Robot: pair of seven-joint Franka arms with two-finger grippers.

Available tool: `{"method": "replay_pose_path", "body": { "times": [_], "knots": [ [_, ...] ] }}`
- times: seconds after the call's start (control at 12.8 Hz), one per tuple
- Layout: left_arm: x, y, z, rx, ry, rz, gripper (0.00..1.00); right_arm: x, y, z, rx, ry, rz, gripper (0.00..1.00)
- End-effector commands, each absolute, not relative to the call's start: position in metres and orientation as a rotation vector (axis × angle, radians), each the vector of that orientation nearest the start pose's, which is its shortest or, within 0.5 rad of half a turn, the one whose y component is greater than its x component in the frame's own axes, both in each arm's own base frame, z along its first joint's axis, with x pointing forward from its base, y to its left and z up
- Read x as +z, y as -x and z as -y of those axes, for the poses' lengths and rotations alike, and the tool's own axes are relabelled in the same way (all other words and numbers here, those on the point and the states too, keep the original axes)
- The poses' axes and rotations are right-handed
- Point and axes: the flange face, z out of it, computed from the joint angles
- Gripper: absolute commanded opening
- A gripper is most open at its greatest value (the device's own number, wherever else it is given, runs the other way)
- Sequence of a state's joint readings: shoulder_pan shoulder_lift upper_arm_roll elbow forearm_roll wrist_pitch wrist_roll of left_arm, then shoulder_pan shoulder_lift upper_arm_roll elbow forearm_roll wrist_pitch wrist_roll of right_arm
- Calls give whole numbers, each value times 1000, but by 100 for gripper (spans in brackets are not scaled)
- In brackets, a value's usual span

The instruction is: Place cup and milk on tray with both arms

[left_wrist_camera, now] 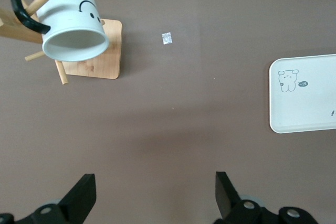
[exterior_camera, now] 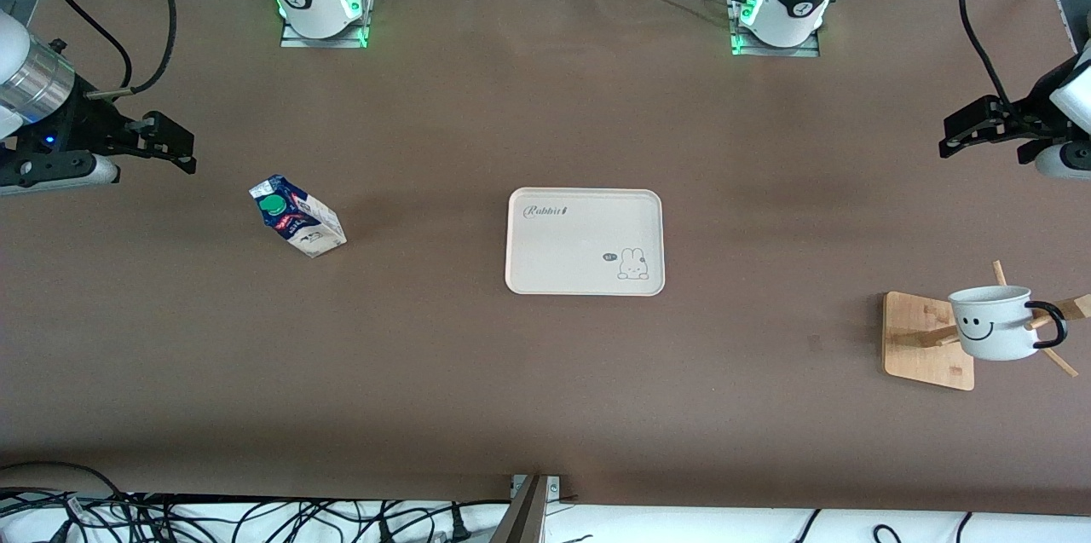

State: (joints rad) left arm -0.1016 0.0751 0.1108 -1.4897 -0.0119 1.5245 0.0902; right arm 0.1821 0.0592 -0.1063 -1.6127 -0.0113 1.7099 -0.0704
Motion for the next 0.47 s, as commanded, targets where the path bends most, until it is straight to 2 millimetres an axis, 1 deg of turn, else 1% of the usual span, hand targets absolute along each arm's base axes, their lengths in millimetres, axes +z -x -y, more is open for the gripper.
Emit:
{"method": "replay_pose_path", "body": {
  "times": [0.0,0.08,0.23,0.39],
  "knots": [
    [628,-571,1,36,3135,-154,100,587,-582,-44,-59,3154,190,100],
    [621,-572,0,57,3137,-150,100,588,-582,-44,-62,3155,185,100],
    [622,-568,2,82,3124,-162,100,588,-584,-43,-74,3155,182,100],
    [624,-567,1,70,3127,-172,100,587,-585,-42,-74,3155,190,100]
  ]
}}
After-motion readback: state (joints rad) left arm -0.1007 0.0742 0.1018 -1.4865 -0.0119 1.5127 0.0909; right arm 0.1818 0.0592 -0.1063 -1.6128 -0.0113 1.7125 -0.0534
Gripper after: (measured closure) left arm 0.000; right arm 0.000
